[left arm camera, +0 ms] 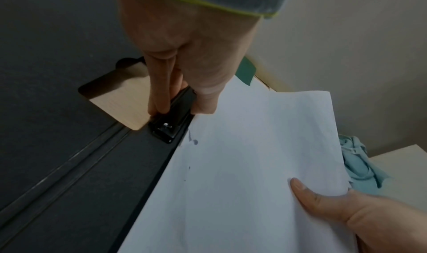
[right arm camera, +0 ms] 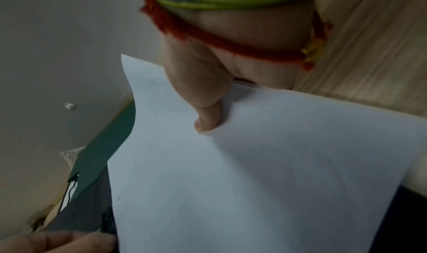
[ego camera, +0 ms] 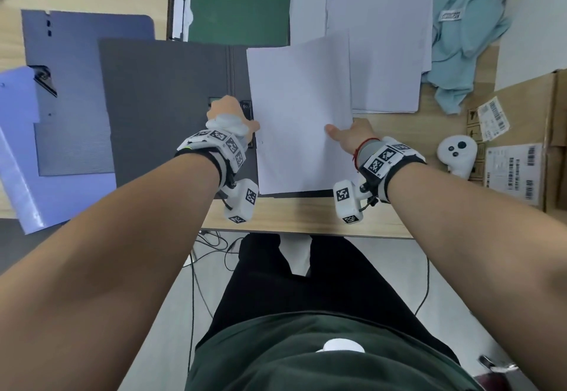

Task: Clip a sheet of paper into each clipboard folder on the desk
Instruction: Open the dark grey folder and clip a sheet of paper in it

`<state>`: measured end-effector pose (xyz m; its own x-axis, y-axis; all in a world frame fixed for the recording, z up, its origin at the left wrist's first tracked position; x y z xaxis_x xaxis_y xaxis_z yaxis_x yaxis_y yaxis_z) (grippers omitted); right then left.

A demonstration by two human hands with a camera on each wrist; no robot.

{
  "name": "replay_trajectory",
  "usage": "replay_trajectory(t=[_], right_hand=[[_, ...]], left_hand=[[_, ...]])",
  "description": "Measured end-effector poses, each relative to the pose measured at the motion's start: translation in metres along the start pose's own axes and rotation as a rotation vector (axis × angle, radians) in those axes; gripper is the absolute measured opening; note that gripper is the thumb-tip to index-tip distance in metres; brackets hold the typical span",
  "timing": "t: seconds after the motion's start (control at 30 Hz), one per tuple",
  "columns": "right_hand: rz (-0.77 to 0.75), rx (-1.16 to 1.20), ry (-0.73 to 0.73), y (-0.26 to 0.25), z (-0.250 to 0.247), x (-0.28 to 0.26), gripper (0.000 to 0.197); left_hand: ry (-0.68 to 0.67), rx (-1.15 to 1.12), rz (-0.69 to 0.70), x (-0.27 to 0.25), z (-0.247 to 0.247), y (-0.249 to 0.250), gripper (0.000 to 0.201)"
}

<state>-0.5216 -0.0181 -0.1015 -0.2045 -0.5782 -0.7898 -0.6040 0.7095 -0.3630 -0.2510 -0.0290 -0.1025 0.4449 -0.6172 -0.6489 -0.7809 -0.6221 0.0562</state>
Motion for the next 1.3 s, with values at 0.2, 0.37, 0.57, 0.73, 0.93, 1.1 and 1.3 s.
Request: replay_trajectory(t=[0.2, 0.37, 0.57, 0.73, 0.93, 1.1, 1.3], right_hand=[[-0.006, 0.039, -0.024, 0.005, -0.001, 0.007, 0.067], [-0.015, 0.098, -0.056, 0.003, 0.007, 0.008, 0.063], [0.030, 0.315, -0.131, 0.009, 0.015, 0.007, 0.043], [0.018, 0.326, -0.104, 0.008, 0.015, 0.007, 0.050], [-0.017, 0.083, -0.035, 0.004, 0.019, 0.013, 0.062], [-0.002, 0.113, -0.026, 0.005, 0.019, 0.013, 0.061], [0.000, 0.168, -0.071, 0.018, 0.027, 0.035, 0.109]], left_hand=[[-0.107, -0.275, 0.031, 0.006, 0.005, -0.021, 0.012], [-0.187, -0.489, 0.073, 0.008, 0.004, -0.029, 0.012], [-0.215, -0.629, 0.074, 0.006, 0.004, -0.034, 0.013], [-0.210, -0.632, 0.106, 0.009, 0.007, -0.034, 0.016], [-0.269, -0.685, 0.063, 0.010, 0.012, -0.032, 0.021], [-0.250, -0.677, 0.022, 0.012, 0.012, -0.035, 0.016], [-0.222, -0.625, 0.017, 0.012, 0.012, -0.032, 0.010]])
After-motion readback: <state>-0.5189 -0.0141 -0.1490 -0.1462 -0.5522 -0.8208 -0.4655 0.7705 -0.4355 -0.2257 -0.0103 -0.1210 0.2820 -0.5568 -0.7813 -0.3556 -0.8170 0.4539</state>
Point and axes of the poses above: each hand's wrist, its own x-axis towards the middle knuckle, its own z-axis out of the palm, y = z × x, the point moved 7 cm from there along x, towards the middle knuckle
